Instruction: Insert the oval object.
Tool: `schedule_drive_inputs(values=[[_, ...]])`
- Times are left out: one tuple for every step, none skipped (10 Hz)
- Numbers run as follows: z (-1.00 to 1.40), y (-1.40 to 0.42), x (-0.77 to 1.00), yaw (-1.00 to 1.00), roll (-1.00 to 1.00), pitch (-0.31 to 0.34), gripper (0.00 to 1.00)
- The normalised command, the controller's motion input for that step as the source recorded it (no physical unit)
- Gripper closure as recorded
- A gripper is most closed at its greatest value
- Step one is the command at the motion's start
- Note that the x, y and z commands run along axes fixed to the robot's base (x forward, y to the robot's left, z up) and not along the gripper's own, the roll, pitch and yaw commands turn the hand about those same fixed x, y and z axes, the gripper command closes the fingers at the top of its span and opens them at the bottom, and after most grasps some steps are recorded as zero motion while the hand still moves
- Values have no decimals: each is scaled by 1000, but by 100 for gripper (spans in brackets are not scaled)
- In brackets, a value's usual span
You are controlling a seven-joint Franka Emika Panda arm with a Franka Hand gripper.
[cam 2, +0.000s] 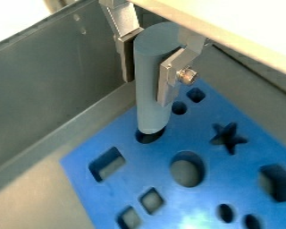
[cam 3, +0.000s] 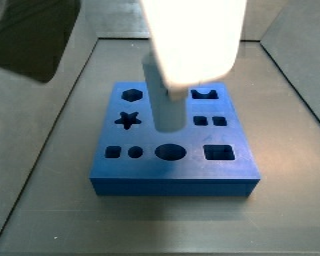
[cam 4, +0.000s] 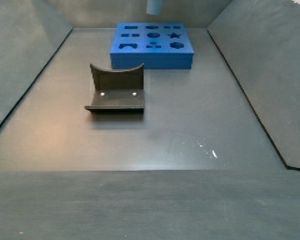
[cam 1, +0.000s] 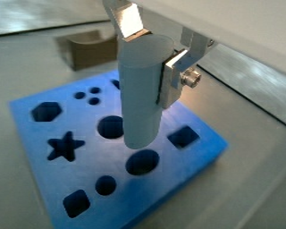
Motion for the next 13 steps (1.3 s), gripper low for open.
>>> schedule_drive_inputs(values=[[-423, -326, 311, -560, 33, 53, 100], [-294, -80, 217, -297, 131, 84, 100], [-120, 0, 0, -74, 204, 0, 100], [-203, 37, -23, -43, 126, 6, 100], [-323, 34, -49, -34, 0, 0, 100], [-289, 77, -17, -49, 0, 0, 100], [-260, 60, -9, -66, -1, 0, 100], [-311, 43, 0, -83, -23, 0, 100], [-369, 54, -117, -94, 0, 0, 100], [-397, 0, -200, -126, -53, 0, 100], [-317, 0, -237, -163, -110, 0, 100], [-363, 0, -114, -151, -63, 0, 100], [-466, 0, 111, -223, -17, 23, 100]])
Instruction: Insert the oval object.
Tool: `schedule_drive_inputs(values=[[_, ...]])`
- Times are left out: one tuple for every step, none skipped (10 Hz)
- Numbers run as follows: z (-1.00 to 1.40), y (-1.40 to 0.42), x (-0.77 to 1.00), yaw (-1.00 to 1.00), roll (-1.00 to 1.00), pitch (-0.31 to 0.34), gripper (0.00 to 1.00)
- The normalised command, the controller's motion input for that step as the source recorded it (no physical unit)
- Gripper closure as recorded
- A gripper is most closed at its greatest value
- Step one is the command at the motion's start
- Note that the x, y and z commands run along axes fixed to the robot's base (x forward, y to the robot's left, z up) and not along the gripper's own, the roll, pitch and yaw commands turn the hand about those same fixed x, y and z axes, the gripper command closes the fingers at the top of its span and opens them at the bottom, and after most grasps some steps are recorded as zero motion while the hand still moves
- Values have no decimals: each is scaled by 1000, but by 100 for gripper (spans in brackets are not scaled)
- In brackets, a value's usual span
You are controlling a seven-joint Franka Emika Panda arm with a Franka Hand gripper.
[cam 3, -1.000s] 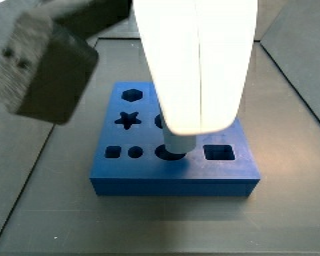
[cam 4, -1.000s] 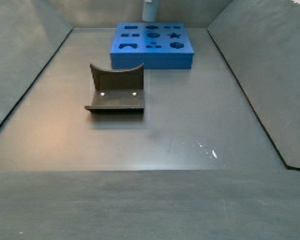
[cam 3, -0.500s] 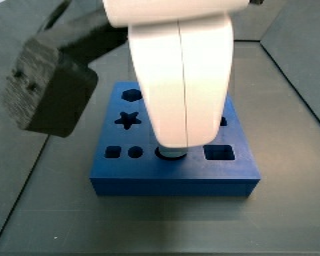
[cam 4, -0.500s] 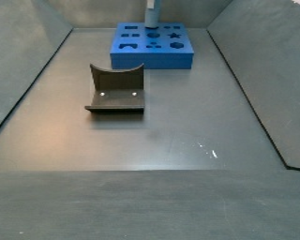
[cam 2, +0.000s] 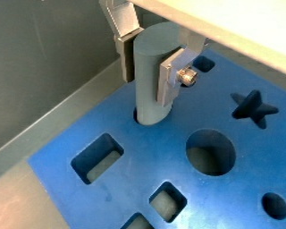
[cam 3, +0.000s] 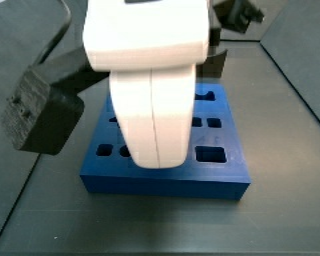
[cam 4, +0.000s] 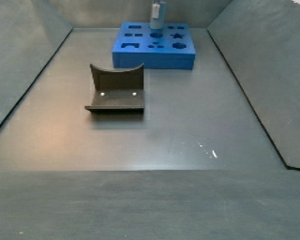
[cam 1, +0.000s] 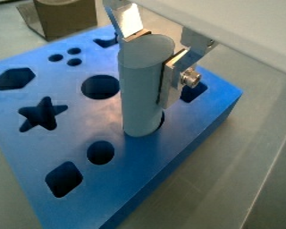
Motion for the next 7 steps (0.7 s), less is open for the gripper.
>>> schedule_drive_inputs(values=[[-469, 0, 240, -263, 0, 51, 100], [-317, -11, 306, -231, 0, 84, 100], [-263, -20, 320, -223, 0, 100, 100], [-251, -14, 294, -209, 0, 91, 100], [-120, -69, 186, -194, 0, 51, 100], [-9, 0, 31, -17, -14, 0, 100], [0, 0, 0, 0, 0, 0, 100]])
